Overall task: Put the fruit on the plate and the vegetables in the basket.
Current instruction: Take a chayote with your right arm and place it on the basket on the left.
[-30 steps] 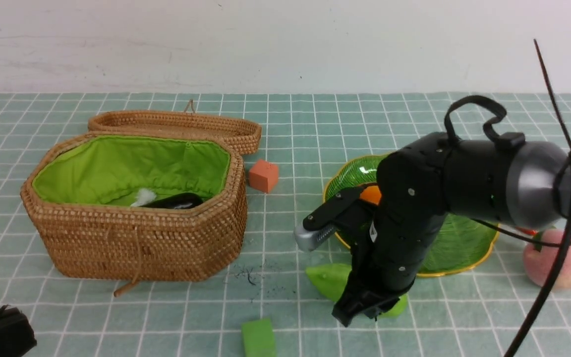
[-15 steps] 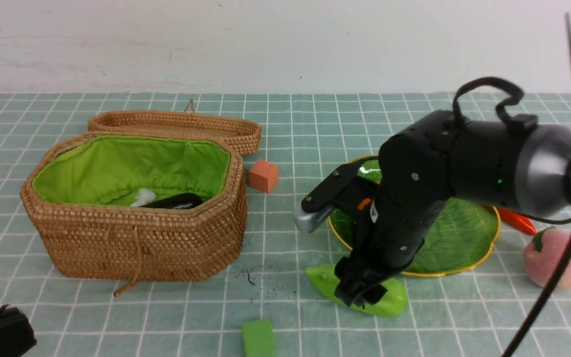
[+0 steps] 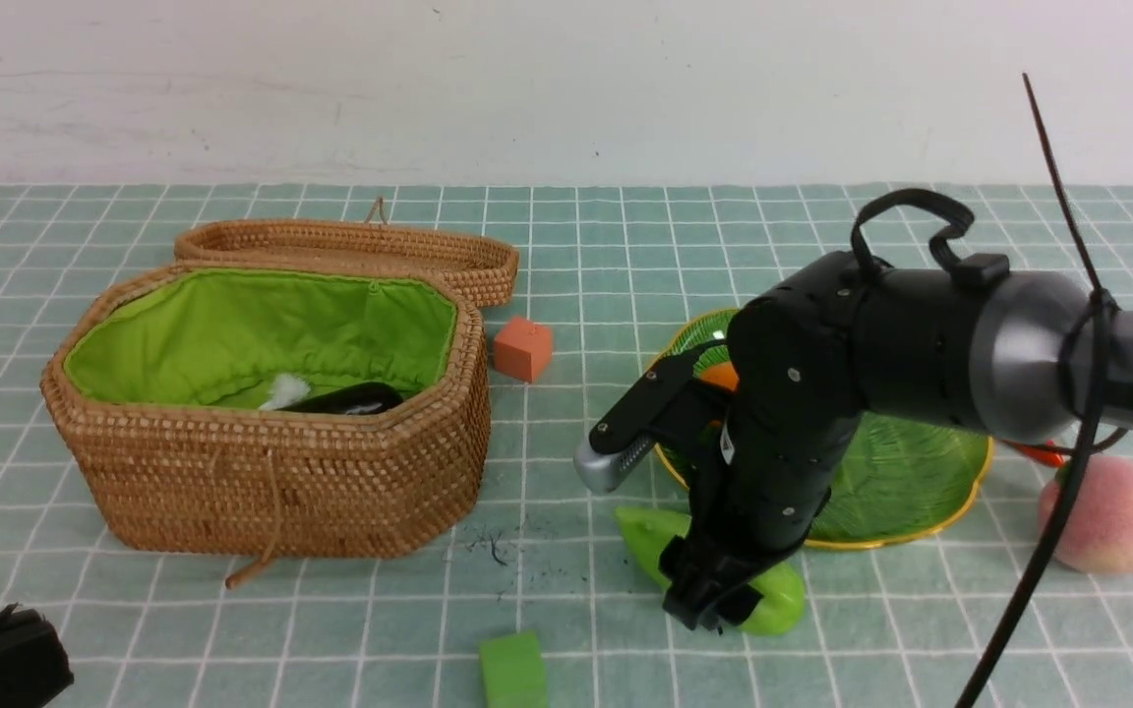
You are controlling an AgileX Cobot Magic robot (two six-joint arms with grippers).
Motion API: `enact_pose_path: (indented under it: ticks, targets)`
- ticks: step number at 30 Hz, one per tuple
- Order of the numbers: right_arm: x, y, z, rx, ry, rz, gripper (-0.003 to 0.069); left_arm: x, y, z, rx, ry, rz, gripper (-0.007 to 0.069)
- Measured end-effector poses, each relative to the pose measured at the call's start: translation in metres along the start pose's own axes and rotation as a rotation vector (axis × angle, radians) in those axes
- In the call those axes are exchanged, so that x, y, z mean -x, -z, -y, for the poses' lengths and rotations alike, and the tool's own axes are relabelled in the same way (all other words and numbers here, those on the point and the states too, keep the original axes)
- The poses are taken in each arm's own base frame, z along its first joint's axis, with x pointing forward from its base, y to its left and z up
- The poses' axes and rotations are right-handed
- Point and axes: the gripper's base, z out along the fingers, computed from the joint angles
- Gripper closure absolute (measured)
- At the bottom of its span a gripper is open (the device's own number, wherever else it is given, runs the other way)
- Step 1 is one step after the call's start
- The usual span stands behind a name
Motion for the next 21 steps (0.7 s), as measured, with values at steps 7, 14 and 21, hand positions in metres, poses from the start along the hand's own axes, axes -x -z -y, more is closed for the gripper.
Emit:
enact_pose_path:
  ticks: [7, 14, 21]
  targets:
    - [0.0, -0.009, -0.002, 0.024, -0.016, -0.017, 0.0109, 0.0, 0.0, 0.0, 0.0, 0.0, 0.0, 0.0638]
    - [-0.001, -0.021, -0.004, 0.047, -0.028, -0.047, 0.0117, 0.0, 0.0, 0.0, 0.0, 0.0, 0.0, 0.0638]
    - [-0.001, -0.025, -0.004, 0.053, -0.031, -0.055, 0.0204, 0.0, 0.0, 0.0, 0.001, -0.002, 0.001, 0.0638]
